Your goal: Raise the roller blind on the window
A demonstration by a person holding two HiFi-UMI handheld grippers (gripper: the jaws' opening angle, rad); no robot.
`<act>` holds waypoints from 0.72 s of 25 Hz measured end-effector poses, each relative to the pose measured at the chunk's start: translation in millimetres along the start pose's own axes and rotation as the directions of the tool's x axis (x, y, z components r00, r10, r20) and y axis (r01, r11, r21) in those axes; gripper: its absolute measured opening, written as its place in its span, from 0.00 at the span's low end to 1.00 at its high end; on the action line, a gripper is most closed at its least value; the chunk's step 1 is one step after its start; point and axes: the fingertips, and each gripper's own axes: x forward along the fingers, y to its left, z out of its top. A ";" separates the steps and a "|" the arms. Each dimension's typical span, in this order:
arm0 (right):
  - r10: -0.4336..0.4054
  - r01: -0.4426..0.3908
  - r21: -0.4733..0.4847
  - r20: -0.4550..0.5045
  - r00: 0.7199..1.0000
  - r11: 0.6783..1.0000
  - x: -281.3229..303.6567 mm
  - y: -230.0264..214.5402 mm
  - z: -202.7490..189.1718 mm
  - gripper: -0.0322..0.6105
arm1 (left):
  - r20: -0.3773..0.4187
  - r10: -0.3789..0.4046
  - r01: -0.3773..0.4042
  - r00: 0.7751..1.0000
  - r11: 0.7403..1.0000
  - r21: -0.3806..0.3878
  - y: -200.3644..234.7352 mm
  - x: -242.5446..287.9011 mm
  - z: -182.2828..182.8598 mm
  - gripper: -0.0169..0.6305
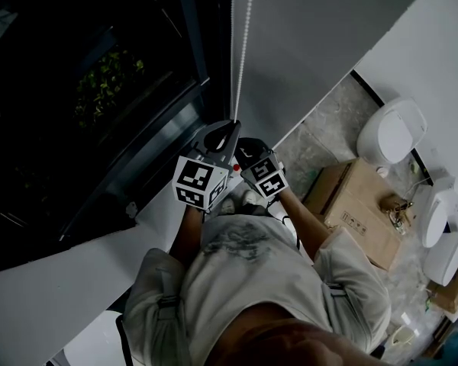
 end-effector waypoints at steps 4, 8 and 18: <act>0.008 -0.008 0.005 0.003 1.000 1.000 -4.2 0.0 0.3 0.07 | 0.001 0.007 -0.007 1.000 1.000 0.009 1.6 0.5 -0.2 0.04; 0.015 -0.016 0.017 0.049 0.999 1.000 -13.7 0.3 12.5 0.08 | 0.005 0.025 -0.025 1.000 1.000 0.011 7.6 0.2 0.8 0.04; -0.033 0.031 0.011 0.286 0.958 0.999 -80.7 -22.3 114.4 0.13 | 0.001 0.060 -0.060 0.998 0.998 0.024 19.3 -0.4 1.6 0.04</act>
